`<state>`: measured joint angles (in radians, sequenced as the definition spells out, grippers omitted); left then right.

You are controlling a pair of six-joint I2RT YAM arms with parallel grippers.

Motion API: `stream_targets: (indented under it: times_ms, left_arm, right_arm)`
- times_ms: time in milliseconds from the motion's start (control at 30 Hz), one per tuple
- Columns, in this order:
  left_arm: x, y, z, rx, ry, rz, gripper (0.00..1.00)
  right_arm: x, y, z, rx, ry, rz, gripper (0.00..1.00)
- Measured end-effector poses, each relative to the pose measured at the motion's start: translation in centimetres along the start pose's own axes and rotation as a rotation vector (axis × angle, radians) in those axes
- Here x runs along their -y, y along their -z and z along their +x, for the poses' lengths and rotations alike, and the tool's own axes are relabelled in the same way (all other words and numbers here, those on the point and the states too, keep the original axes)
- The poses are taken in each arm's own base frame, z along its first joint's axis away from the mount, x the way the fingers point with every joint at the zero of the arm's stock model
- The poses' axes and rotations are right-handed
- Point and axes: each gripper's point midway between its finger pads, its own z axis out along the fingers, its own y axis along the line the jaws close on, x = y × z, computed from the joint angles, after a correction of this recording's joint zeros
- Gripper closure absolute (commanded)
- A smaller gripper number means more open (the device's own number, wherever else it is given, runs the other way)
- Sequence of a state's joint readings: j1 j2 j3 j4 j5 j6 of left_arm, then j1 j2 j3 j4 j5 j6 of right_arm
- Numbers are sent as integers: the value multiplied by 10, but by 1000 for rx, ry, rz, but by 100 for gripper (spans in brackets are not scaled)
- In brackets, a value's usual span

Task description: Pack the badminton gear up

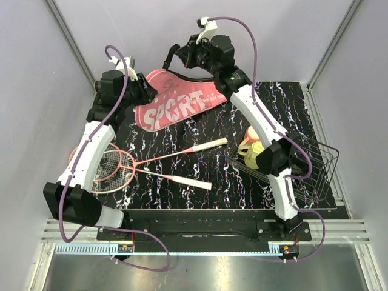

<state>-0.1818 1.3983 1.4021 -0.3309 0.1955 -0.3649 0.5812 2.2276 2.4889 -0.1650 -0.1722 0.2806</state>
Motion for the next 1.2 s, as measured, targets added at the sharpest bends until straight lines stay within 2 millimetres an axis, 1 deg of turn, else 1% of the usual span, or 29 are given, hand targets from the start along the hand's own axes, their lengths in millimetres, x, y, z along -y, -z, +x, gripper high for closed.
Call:
stream_targets:
  times_ms: [67, 100, 133, 200, 300, 400, 433, 500, 567, 600, 633, 700, 733, 767, 833, 867, 933, 1000, 1100, 1200]
  left_arm:
    - [4, 5, -4, -8, -19, 12, 85]
    - [7, 9, -8, -8, -38, 22, 97]
    - [10, 13, -12, -4, -57, 34, 100]
    - [16, 22, -21, 10, -87, 47, 100]
    - [23, 39, -32, 43, -142, 75, 100]
    - [33, 58, -44, 73, -190, 147, 100]
    - [36, 64, -48, 84, -202, 170, 100]
    - [47, 77, -57, 109, -233, 251, 100]
    - [57, 91, -65, 140, -262, 328, 100]
    - [62, 97, -68, 151, -274, 364, 100]
    - [66, 102, -71, 163, -283, 394, 100]
    - [72, 111, -77, 182, -299, 444, 100]
    - [75, 115, -80, 189, -303, 468, 100]
    - [77, 119, -82, 195, -306, 488, 100]
    - [83, 125, -85, 199, -313, 539, 100]
    - [85, 128, -86, 202, -318, 559, 100]
    - [91, 134, -86, 202, -330, 609, 100]
    - [98, 139, -83, 192, -346, 662, 100]
    - [103, 144, -78, 176, -363, 708, 100]
    - [102, 147, -76, 168, -372, 723, 100]
  right_arm:
    - [-7, 10, -2, -26, 21, -19, 100]
    - [-9, 16, -4, -35, 36, -26, 100]
    - [-11, 22, -4, -50, 55, -30, 100]
    - [-16, 33, -7, -62, 92, -46, 99]
    - [-23, 45, -14, -67, 155, -78, 92]
    - [-31, 56, -15, -76, 240, -130, 88]
    - [-32, 59, -15, -80, 263, -142, 84]
    - [-31, 66, -11, -97, 309, -166, 78]
    - [-28, 74, -6, -122, 351, -183, 71]
    - [-26, 77, -5, -128, 366, -188, 69]
    - [-21, 80, -5, -133, 385, -194, 64]
    - [-10, 87, -6, -143, 418, -200, 58]
    - [-5, 90, -8, -146, 427, -197, 54]
    - [4, 94, -11, -150, 446, -194, 44]
    - [16, 99, -15, -155, 472, -195, 36]
    - [22, 103, -16, -163, 485, -200, 26]
    - [32, 108, -18, -179, 523, -201, 20]
    - [36, 113, -20, -196, 553, -204, 14]
    - [33, 119, -27, -208, 607, -213, 11]
    - [28, 126, -38, -211, 664, -223, 6]
